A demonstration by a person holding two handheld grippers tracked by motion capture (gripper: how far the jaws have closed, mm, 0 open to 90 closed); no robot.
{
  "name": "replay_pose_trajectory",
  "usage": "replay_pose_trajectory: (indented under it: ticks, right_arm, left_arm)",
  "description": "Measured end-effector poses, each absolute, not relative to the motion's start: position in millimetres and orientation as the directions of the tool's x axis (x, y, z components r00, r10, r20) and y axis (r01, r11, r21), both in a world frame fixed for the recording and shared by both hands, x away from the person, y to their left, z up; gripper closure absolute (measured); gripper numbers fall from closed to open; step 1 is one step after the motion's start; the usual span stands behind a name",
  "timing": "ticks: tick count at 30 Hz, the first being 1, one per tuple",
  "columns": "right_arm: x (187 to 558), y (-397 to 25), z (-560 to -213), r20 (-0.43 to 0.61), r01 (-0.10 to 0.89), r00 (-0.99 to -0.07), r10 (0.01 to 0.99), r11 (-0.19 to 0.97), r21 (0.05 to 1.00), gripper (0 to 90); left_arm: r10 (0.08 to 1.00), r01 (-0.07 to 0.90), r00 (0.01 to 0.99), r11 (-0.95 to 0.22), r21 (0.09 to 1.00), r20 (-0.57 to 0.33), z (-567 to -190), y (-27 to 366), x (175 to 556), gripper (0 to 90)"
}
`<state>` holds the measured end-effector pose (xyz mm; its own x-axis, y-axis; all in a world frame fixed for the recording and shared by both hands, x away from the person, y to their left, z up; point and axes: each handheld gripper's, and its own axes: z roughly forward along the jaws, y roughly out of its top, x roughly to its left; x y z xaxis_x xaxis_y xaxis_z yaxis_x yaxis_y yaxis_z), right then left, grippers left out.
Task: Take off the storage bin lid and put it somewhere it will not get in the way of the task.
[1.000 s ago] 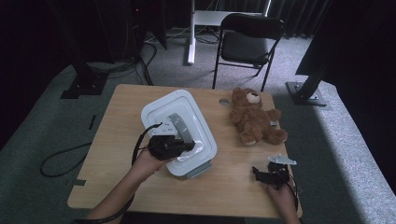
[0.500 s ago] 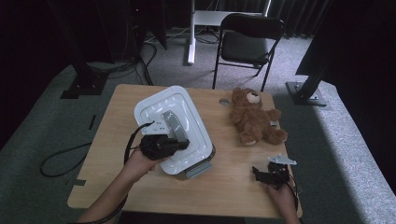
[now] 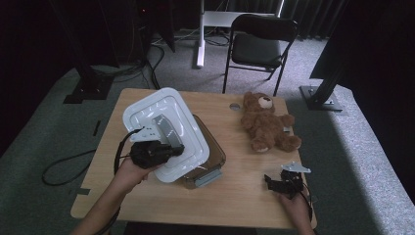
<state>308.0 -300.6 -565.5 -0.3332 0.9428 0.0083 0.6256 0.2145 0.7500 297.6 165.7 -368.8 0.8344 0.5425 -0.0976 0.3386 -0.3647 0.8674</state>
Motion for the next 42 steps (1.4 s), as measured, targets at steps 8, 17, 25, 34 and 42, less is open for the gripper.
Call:
replay_pose_trajectory:
  ticks: [8,17,25,34,42]
  right_arm:
    - [308,-301,-566,0.007,0.625,-0.33,0.944,0.213,0.751,14.3]
    - [309,-300,-566,0.006,0.624,-0.325,0.946,0.21,0.752,14.3]
    - [309,-300,-566,0.008,0.626,-0.324,0.946,0.209,0.751,14.3]
    - [309,-300,-566,0.007,0.626,-0.325,0.946,0.209,0.751,14.3]
    - [309,-300,-566,0.007,0.626,-0.325,0.946,0.209,0.751,14.3]
  left_arm:
    - [0.576,0.356,0.811,-0.347,0.868,-0.102,-369,190,293,87.1]
    - [0.601,0.368,0.791,-0.322,0.872,-0.111,-369,217,284,87.1]
    - [0.621,0.386,0.773,-0.299,0.873,-0.129,-374,242,275,87.0]
    - [0.647,0.415,0.749,-0.291,0.862,-0.143,-391,268,269,86.9]
    - [0.636,0.482,0.742,-0.284,0.829,-0.213,-421,281,274,86.8]
